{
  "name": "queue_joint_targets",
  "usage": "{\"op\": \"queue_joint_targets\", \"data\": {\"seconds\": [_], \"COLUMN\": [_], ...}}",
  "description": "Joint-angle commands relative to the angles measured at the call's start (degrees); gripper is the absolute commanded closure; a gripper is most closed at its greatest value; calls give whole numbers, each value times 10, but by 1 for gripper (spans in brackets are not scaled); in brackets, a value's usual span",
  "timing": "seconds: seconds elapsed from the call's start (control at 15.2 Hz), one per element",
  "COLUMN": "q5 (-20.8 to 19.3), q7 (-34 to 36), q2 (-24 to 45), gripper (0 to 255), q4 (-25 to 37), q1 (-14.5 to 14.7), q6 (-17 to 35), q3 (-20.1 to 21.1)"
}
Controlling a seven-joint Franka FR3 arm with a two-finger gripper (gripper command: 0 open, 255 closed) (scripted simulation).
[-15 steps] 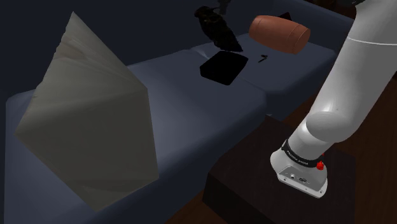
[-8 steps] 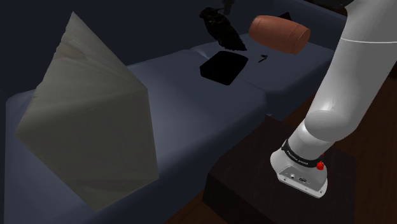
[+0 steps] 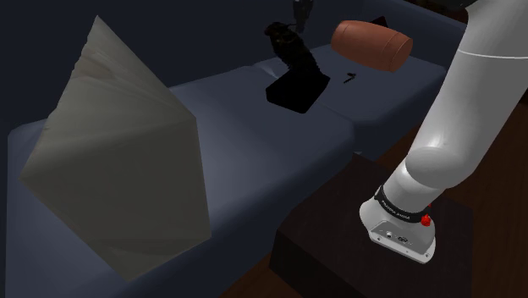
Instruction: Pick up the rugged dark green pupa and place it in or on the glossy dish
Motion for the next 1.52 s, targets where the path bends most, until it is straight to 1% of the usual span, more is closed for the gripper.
{"op": "queue_joint_targets", "data": {"seconds": [0.0, 0.59, 0.66, 1.19, 1.25, 1.45], "q5": [-1, -3, -3, -3, -3, -3], "q7": [-1, -6, -7, -7, -8, -7], "q2": [-6, -13, -13, -13, -14, -13], "gripper": [255, 255, 255, 255, 0, 0], "q4": [-23, -103, -117, -117, -120, -117], "q1": [1, 5, 6, 6, 5, 6], "q6": [19, 91, 105, 105, 107, 106], "q3": [0, 2, 2, 2, 2, 2]}}
